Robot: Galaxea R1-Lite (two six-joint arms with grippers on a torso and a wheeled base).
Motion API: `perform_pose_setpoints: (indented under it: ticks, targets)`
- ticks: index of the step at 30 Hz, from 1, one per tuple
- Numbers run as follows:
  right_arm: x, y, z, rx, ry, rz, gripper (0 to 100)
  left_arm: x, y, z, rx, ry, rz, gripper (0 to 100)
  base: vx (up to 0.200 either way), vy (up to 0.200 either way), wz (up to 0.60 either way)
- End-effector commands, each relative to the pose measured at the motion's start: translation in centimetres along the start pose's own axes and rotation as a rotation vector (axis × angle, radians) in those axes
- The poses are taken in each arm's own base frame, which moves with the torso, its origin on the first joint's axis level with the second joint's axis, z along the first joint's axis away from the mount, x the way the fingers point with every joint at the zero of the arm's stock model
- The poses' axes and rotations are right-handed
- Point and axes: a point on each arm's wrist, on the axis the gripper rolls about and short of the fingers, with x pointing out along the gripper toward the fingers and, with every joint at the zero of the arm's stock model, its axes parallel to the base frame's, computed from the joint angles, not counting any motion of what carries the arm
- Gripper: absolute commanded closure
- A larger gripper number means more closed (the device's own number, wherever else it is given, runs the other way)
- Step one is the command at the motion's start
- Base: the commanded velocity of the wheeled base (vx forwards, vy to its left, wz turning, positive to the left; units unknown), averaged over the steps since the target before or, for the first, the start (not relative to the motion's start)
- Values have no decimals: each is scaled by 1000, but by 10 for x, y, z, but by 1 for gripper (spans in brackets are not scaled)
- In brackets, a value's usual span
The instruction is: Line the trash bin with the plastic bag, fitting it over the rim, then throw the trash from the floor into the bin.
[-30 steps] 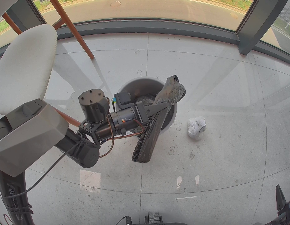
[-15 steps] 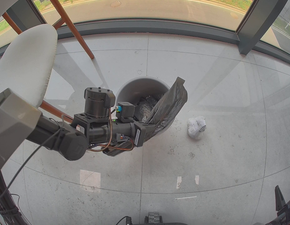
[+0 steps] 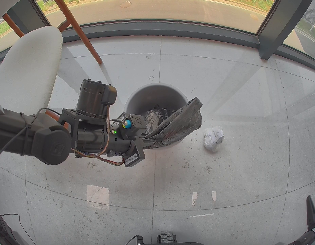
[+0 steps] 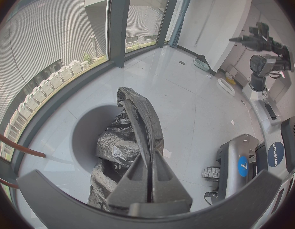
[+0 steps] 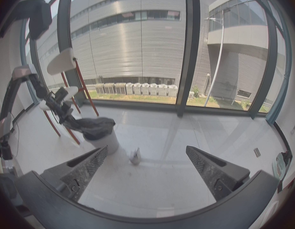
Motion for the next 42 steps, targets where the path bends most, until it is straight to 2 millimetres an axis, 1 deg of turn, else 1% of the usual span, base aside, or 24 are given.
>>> perform_pose_setpoints:
  ticks: [1, 3, 4, 5, 7, 8, 9, 10, 12, 16, 17, 19, 21, 22, 23, 26, 28, 29, 34, 35, 36, 37, 42]
  targets:
    - [151, 15, 93, 446, 280, 191, 0, 1, -9, 2, 29, 23, 43, 100, 0, 0, 0]
    - [194, 38, 96, 614, 407, 236, 0, 2, -12, -2, 27, 34, 32, 100, 0, 0, 0]
    - [211, 51, 98, 671, 454, 255, 0, 1, -14, -3, 27, 39, 27, 100, 0, 0, 0]
    - [224, 59, 100, 706, 486, 260, 0, 1, -17, -6, 24, 47, 20, 100, 0, 0, 0]
    - [242, 69, 99, 717, 568, 255, 0, 1, -19, -9, 21, 52, 16, 100, 0, 0, 0]
    - [246, 70, 98, 715, 580, 253, 0, 1, -19, -9, 21, 51, 17, 100, 0, 0, 0]
    - [260, 86, 93, 694, 663, 278, 0, 1, -22, -10, 23, 49, 17, 100, 0, 0, 0]
    - [264, 93, 92, 690, 691, 290, 0, 1, -24, -12, 23, 54, 11, 100, 0, 0, 0]
    - [279, 119, 89, 661, 756, 331, 0, 2, -35, -14, 29, 61, -7, 100, 0, 0, 0]
    - [305, 153, 78, 633, 792, 369, 0, 1, -44, -13, 41, 67, 13, 100, 0, 0, 0]
    - [311, 160, 76, 628, 802, 375, 0, 1, -45, -13, 42, 67, 20, 100, 0, 0, 0]
    - [319, 167, 72, 625, 817, 375, 0, 1, -45, -13, 42, 69, 34, 100, 0, 0, 0]
    - [324, 178, 63, 606, 868, 369, 0, 1, -44, -12, 46, 71, 55, 100, 0, 0, 0]
    - [324, 178, 63, 606, 868, 369, 0, 1, -44, -12, 46, 71, 55, 100, 0, 0, 0]
    - [328, 185, 55, 585, 915, 358, 0, 0, -43, -12, 47, 73, 79, 100, 0, 0, 0]
    - [337, 192, 40, 559, 958, 341, 0, 0, -43, -13, 49, 78, 113, 100, 0, 0, 0]
    - [339, 193, 38, 558, 962, 338, 0, 0, -44, -13, 49, 80, 121, 100, 0, 0, 0]
    - [345, 196, 34, 556, 964, 336, 0, -1, -43, -13, 50, 81, 131, 100, 0, 0, 0]
    - [359, 200, 24, 553, 968, 321, 0, 0, -42, -12, 50, 88, 147, 100, 0, 0, 0]
    - [359, 200, 24, 553, 968, 321, 0, 0, -42, -12, 50, 88, 147, 100, 0, 0, 0]
    - [369, 197, 18, 537, 962, 307, 0, 0, -44, -12, 52, 94, 149, 100, 0, 0, 0]
    - [374, 195, 16, 520, 951, 299, 0, 0, -46, -11, 55, 93, 145, 100, 0, 0, 0]
    - [392, 183, 16, 453, 892, 275, 0, 0, -46, -10, 56, 86, 151, 100, 0, 0, 0]
